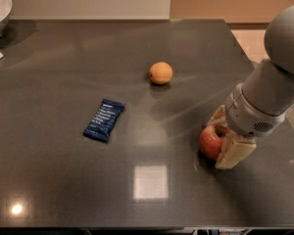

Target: Move apple near rxbar blueberry

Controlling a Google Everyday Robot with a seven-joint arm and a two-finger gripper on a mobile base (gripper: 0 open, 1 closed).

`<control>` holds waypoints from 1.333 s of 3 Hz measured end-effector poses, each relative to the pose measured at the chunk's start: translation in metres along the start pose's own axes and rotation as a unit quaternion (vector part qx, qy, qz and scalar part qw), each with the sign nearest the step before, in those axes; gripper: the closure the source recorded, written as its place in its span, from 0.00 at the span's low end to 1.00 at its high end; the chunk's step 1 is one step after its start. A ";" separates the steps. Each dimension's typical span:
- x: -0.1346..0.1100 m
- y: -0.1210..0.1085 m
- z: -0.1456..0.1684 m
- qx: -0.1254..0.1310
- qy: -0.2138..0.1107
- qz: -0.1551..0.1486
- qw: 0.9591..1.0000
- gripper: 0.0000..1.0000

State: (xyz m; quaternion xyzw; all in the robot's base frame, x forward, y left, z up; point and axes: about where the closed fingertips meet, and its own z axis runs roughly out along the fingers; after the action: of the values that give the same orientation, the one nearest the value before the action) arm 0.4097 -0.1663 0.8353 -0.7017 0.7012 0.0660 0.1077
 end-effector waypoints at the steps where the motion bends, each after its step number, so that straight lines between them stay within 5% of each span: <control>1: -0.005 -0.008 -0.008 -0.003 0.006 0.008 1.000 0.64; 3: -0.056 -0.045 -0.023 0.015 -0.005 -0.006 1.000 1.00; 4: -0.091 -0.054 -0.013 0.035 -0.022 -0.028 0.999 1.00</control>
Offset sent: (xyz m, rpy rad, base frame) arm 0.0469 0.0410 0.0518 0.0073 0.0080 -0.0134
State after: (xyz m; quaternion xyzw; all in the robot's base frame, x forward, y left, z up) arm 0.4622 -0.0811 0.8729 -0.7155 0.6804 0.0538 0.1491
